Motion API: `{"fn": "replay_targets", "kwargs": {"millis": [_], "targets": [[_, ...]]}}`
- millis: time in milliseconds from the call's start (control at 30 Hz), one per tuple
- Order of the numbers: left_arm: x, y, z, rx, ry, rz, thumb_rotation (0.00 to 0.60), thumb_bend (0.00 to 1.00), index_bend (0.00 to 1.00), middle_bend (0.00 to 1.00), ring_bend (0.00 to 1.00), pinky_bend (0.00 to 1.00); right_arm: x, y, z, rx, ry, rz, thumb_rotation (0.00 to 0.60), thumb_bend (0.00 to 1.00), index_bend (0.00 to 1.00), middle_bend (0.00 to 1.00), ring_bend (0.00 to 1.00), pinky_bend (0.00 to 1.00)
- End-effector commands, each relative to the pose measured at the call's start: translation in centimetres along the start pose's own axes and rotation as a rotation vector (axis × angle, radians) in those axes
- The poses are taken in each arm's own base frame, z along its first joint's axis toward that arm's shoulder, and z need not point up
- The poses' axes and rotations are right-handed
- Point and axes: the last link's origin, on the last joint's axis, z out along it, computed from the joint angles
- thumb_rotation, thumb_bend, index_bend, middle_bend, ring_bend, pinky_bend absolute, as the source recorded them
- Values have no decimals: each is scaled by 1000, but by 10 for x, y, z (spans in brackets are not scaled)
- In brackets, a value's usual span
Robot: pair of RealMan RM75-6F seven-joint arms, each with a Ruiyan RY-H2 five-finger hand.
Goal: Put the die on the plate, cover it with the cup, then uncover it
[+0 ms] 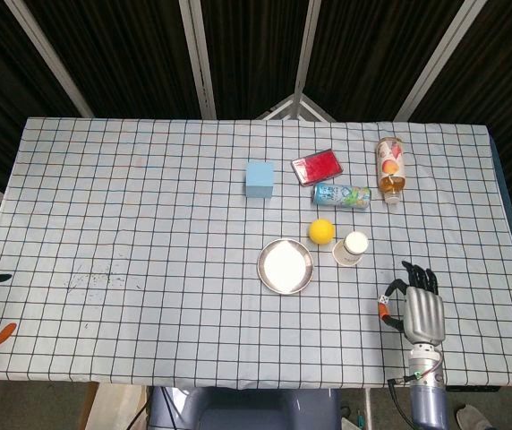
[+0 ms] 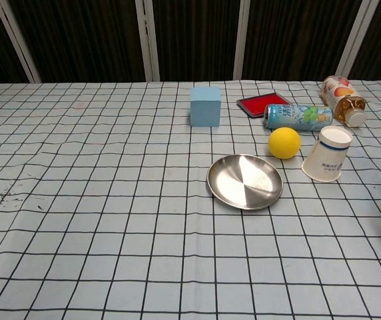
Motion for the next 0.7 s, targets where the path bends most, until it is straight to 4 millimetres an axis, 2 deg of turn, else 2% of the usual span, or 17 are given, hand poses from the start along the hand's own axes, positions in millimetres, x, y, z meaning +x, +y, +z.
{"fn": "replay_targets", "kwargs": {"millis": [33,167,400,533,700], "targets": [[1,0,0,0,1,-3,600,296,219,0,0,24,29,-31,13,102,79,-14,600,385,582,152,101,0],[2,-1,-1,1,3,-6,600,296,219,0,0,23,33,-66,23,205,56,-73,600,385,582,152,102,0],[4,-4,-1,5,7,-13,600,296,219,0,0,24,3,-120,41,329,19,-270,600,385,582,151,101,0],[4,-5,0,7,3,-16,600,296,220,0,0,23,-16,-150,43,366,-28,-241,600,385,582,152,101,0],[6,-8,2,10,2,-23,600,296,220,0,0,24,-37,-178,47,392,-72,-210,600,385,582,152,101,0]]}}
